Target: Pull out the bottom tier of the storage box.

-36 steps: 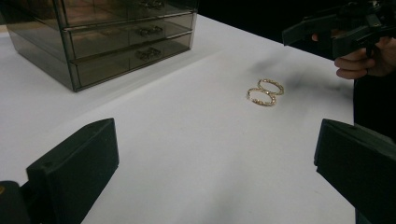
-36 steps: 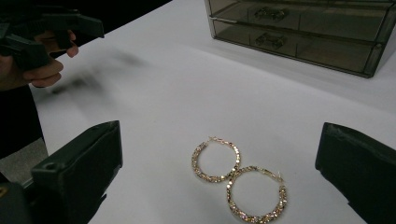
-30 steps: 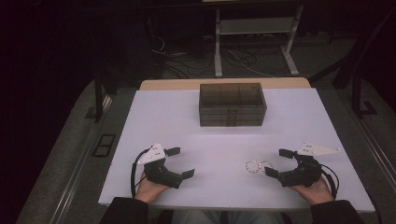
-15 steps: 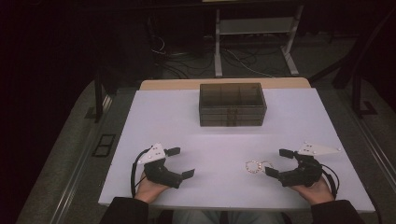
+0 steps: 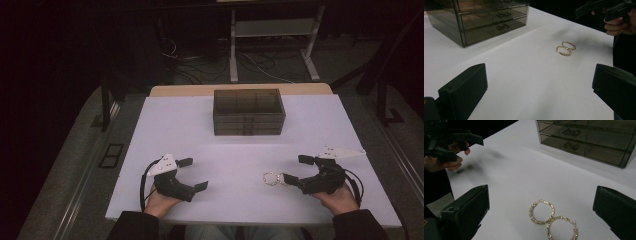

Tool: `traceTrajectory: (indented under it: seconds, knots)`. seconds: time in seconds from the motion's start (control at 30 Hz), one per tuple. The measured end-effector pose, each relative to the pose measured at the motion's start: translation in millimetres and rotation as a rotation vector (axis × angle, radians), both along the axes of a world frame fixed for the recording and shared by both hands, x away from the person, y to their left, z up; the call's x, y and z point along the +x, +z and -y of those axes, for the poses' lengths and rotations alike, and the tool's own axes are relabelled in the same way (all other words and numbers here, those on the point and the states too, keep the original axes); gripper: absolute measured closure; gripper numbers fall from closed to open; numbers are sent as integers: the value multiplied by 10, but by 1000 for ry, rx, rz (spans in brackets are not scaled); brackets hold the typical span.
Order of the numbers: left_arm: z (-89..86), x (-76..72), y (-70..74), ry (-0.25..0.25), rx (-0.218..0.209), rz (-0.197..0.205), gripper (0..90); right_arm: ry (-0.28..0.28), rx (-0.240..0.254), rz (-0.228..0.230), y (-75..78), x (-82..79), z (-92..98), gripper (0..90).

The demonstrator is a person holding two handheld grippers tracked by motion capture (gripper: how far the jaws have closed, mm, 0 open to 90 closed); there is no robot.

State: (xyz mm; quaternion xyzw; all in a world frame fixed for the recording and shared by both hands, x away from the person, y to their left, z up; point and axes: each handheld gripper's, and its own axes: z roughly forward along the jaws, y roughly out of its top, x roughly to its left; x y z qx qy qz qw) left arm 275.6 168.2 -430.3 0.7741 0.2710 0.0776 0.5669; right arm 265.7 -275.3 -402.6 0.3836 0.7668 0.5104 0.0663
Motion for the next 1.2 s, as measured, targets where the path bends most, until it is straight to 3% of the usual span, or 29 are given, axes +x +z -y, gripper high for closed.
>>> traceTrajectory:
  seconds: [0.1,0.8,1.2]
  knots:
    - [-4,0,0,0,-1,1,0,10,17,-21,61,54,-30,0]
    - [-6,-14,-1,-1,-7,-3,0,73,-37,-58,327,283,-250,0]
    - [-16,-19,0,4,-12,-4,0,97,-31,-87,353,443,-405,1]
